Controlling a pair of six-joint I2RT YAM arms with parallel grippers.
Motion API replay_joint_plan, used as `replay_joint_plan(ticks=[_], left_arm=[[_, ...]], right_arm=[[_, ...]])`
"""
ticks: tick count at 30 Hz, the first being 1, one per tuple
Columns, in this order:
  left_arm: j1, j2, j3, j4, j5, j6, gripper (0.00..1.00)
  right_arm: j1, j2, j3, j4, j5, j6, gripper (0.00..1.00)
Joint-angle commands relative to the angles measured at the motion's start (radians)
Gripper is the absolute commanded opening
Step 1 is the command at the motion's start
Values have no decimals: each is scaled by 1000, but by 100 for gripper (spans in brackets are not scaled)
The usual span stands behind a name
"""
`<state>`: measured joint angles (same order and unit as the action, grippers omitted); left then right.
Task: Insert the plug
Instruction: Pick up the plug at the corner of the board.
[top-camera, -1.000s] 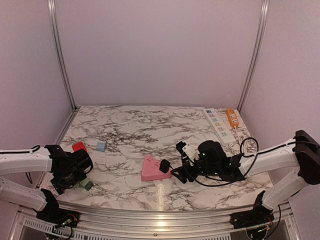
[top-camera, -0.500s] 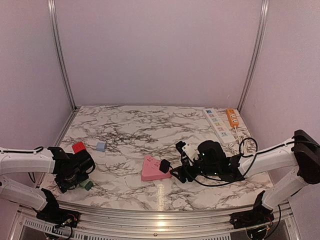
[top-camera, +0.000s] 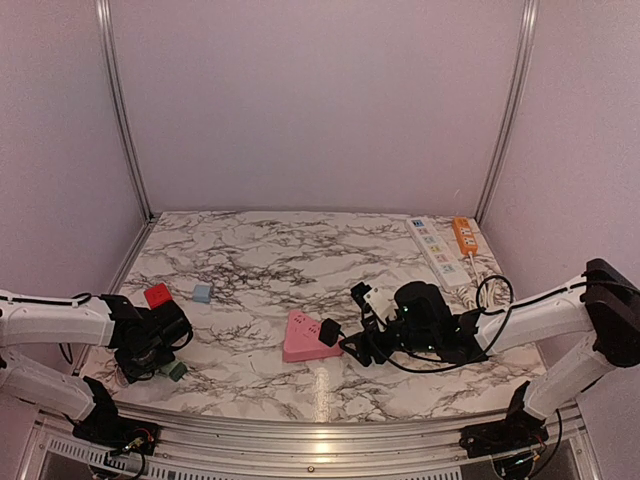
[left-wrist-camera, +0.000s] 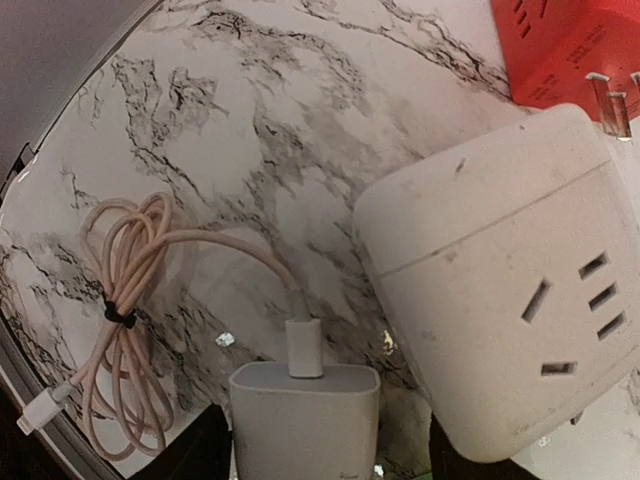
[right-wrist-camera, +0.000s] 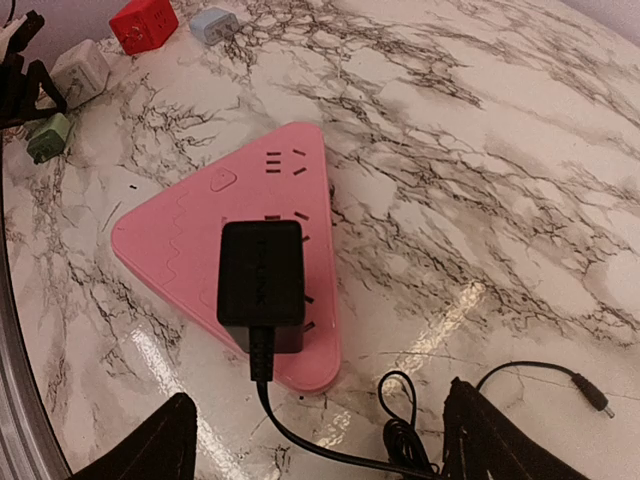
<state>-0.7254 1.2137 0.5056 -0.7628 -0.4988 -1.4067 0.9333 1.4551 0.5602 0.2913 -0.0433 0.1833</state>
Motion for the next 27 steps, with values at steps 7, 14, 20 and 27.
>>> replay_joint_plan(ticks=[7,14,20,27], left_arm=[[6,-5,-2,-2,2,20,50],[6,-51,-7,13,43,52,22],[4,-136,11,12,69,101,0],[-1,-292,67,12,102,206,0]], right_arm=[[3,4,23,23,-3,6,79],[3,5,23,22,-1,5,79],[3,4,27,21,-3,4,79],[4,-2,32,14,0,-2,79]])
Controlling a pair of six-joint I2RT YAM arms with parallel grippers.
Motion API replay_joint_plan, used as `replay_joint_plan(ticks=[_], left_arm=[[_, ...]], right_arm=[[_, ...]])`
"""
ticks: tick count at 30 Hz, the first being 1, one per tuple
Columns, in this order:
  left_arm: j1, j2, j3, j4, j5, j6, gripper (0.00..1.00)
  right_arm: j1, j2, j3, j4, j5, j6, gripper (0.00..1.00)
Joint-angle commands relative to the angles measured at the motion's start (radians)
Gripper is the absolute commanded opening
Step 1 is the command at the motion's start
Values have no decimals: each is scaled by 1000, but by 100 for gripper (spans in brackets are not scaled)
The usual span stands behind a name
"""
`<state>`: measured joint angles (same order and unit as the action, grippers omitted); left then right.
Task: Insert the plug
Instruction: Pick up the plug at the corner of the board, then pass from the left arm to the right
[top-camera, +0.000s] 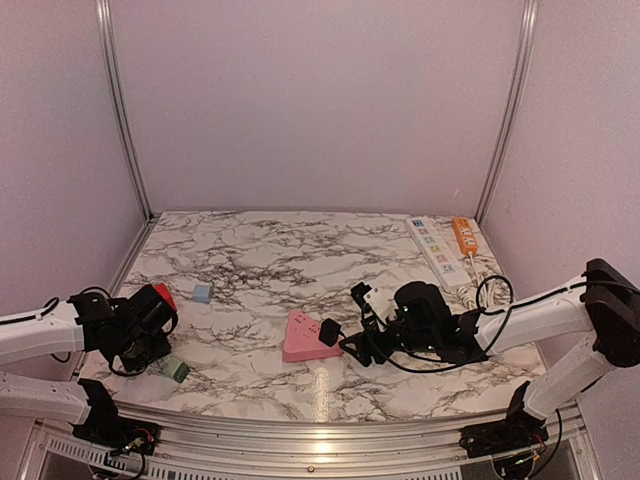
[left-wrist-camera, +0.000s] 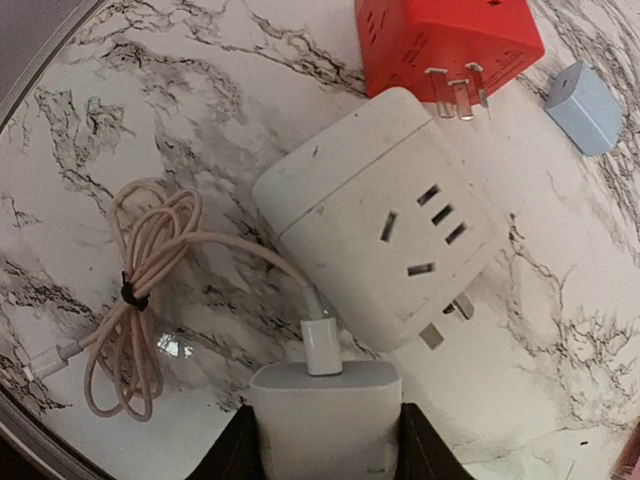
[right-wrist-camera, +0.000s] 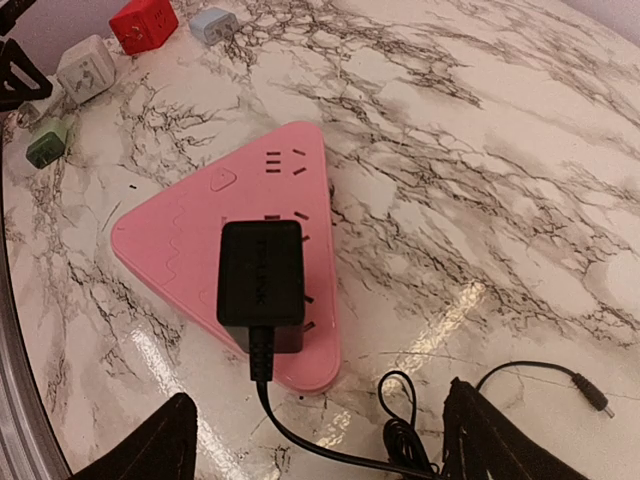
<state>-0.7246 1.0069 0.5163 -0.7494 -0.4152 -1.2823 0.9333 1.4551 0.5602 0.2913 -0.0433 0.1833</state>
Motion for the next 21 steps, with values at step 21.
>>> replay_joint_plan(ticks=[21], left_arm=[[-7,-325,238,275,178,471,0]], right_arm=[[-4,-126,118,-107,72,-94,81]])
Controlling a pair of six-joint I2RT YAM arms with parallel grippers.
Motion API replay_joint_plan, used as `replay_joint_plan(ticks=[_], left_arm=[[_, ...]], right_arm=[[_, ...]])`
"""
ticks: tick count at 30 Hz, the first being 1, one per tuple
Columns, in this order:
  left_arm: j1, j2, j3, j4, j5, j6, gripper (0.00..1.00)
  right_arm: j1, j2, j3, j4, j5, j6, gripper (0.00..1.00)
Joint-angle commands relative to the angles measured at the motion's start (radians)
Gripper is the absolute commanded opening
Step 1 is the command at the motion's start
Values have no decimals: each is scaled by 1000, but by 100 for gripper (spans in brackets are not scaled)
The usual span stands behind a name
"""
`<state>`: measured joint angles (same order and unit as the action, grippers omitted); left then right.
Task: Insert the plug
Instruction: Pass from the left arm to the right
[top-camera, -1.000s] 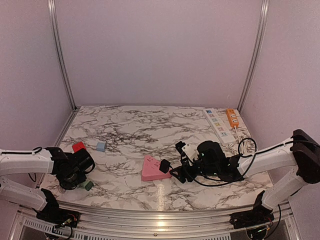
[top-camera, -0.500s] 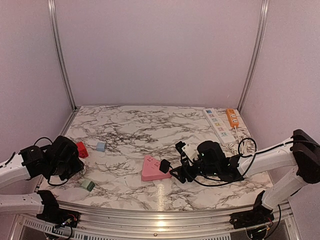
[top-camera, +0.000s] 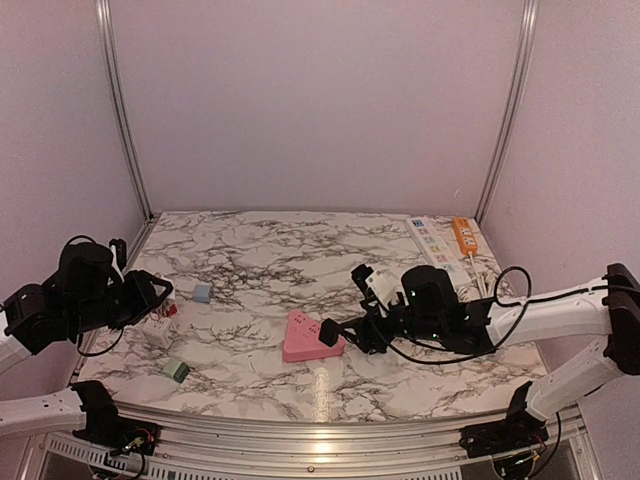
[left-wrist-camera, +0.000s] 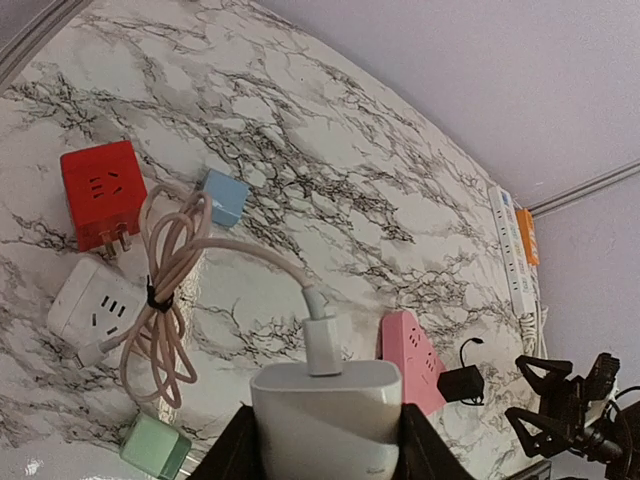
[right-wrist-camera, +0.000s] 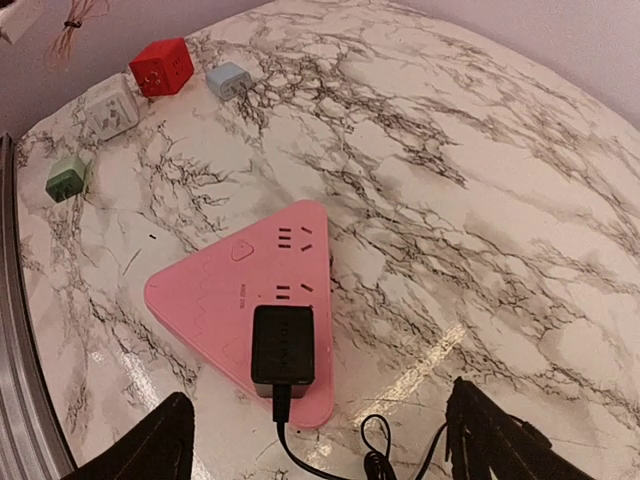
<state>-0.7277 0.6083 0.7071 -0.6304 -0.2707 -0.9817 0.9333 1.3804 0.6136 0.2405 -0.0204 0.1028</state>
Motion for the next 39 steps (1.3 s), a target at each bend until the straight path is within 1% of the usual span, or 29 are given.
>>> replay_joint_plan(ticks=[1,5,9,12,17,19,22,24,26,28,32,35,39], left_arm=[[-5,98,54,184,31,208,0],[-25,171,60,351,56,367,0],[-78,205,36,539,108,557,0],[-127,242,33,611,97,681,0],[-242,343,26,704,31,845,0],[-308,388,13,743,-51,924,0],[-397,441,-14,831,-142,1018,0],[-447,468,-22,884,-187,1074,0],[-502,488,-22,935,-246,1127,0],[-547,516,-12,972,-301,1181,0],[-613,580,21,1013,-385,1261,0],[-646,632,44,1027,-408,1297,0],[-656,669,55,1039,-403,1294,0]], right_arm=[[-12,-62,81,-77,47,2,81],[-59,-93,149,-181,-40,80,80],[-93,-132,205,-280,-115,118,79],[-110,-165,230,-316,-194,147,79],[-123,-186,298,-375,-278,199,80],[-123,-181,328,-394,-321,221,80],[-126,-165,359,-390,-409,279,87],[-126,-136,375,-377,-490,320,88],[-125,-98,384,-353,-585,349,84],[-124,-69,384,-326,-648,412,77],[-119,-25,387,-291,-681,494,68],[-110,-3,394,-262,-709,527,67],[-93,20,418,-250,-723,543,66]])
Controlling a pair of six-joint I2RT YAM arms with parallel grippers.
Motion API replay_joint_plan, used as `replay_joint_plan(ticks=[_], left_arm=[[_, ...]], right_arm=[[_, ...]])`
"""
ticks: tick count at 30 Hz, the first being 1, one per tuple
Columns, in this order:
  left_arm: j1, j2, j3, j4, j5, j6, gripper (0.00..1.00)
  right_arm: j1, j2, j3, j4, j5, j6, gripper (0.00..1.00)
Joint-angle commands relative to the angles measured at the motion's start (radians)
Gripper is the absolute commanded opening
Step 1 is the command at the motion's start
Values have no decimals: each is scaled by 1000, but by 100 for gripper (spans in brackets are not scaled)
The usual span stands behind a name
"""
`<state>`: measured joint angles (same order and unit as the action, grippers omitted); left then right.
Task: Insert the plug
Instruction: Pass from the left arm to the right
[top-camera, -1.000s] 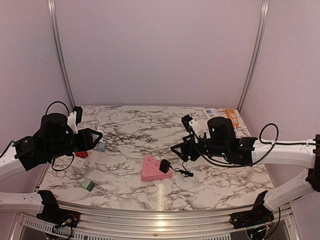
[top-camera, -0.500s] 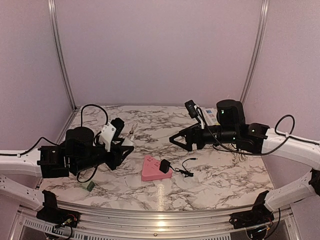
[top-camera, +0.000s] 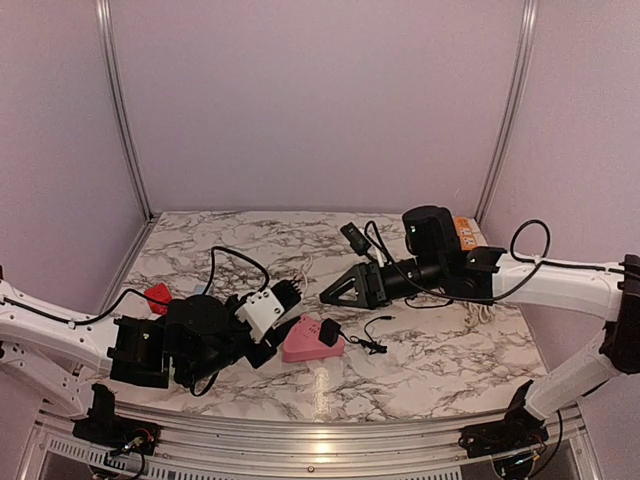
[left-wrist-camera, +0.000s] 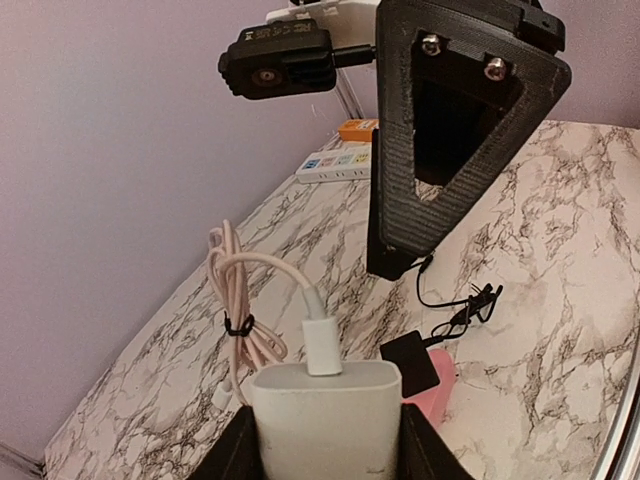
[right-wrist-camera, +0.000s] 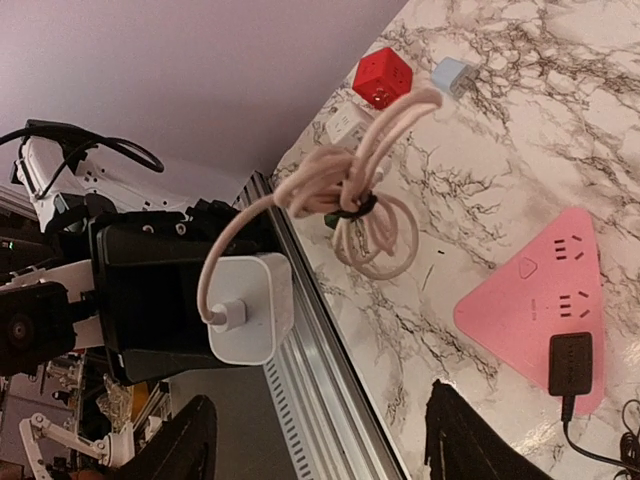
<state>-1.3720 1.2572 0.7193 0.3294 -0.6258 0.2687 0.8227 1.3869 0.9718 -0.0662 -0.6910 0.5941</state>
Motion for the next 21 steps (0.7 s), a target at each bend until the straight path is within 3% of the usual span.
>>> replay_joint_plan(ticks=[1,14,21], left_arm=[[-12,23,42,85,-44,41,0],[-13,65,63,109,-23,35,0],[-13,77,63,112,-30,35,0]], right_arm=[[26,20,67,57,-53,52,65],[93,123,150,44,-31,30,57],[101,152,165,37,-31,27,46]])
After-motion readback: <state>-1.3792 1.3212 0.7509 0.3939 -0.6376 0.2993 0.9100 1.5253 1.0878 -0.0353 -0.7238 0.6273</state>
